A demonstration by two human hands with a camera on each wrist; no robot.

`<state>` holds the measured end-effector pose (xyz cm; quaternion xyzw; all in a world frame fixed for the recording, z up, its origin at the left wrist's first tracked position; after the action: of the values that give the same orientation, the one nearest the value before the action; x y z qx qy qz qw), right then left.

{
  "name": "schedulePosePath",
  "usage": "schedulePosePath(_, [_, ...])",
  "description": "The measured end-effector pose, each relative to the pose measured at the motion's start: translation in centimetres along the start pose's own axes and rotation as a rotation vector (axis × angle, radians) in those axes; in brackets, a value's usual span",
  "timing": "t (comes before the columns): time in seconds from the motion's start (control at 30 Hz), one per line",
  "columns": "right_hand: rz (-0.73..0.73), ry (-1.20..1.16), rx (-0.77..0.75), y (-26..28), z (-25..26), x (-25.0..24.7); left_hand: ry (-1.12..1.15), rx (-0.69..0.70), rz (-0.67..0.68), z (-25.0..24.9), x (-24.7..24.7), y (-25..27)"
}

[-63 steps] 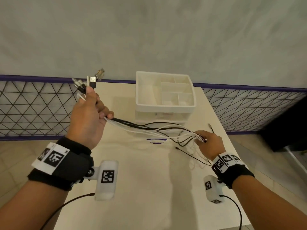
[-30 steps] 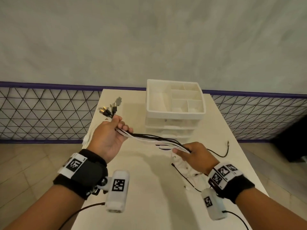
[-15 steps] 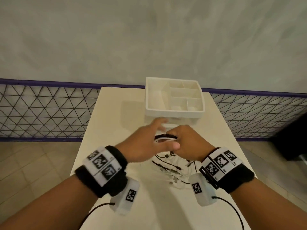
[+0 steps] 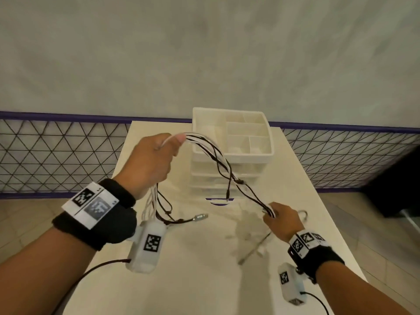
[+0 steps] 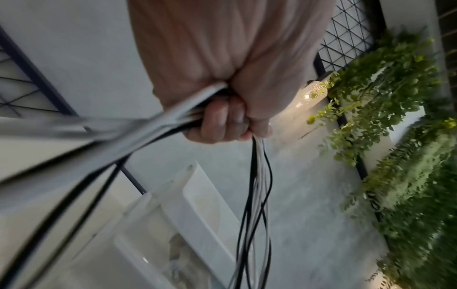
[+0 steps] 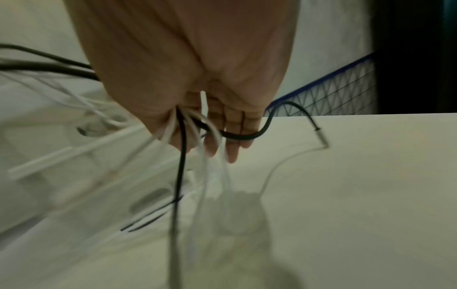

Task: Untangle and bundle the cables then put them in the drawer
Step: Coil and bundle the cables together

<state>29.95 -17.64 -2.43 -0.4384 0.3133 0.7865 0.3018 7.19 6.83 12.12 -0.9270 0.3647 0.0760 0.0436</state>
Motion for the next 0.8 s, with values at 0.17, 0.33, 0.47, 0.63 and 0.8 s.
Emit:
schedulePosePath(0.17, [-0.173, -0.013, 0.227, -1.4, -1.2, -2.2, 0.068, -0.110, -0.129, 0.8, -1.3, -0.1])
schedulePosePath(0.33, [-0.100, -0.458, 0.229, -1.9, -0.8, -3.7, 0.047, -0.150, -0.067, 1.4, -1.2, 0.6])
schedulePosePath(0.47, [-0.287, -0.383, 0.180, -1.9, 0.8, -5.2, -0.001, -0.185, 0.034, 2.3, -0.5, 1.2])
schedulePosePath(0.63, [-0.279, -0.094, 0.135, -1.8, -0.7, -6.1, -0.076, -0.161, 0.064, 2.0, -1.1, 1.3])
schedulePosePath(0.8, [-0.284, -0.359, -0.027, -0.6, 1.3, -6.9, -0.312, -0.066, 0.271, 1.7, 1.0, 2.1])
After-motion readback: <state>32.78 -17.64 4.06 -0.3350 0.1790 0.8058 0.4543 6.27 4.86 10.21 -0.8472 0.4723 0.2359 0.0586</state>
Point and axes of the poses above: each hand's wrist, its own y-axis away from the middle knuckle, its own x-axis out of the palm, z = x × y, the point moved 1 cm from there along -y, towards the middle knuckle, and after that the axes turned 4 degrees about y, right-handed, at the moved point
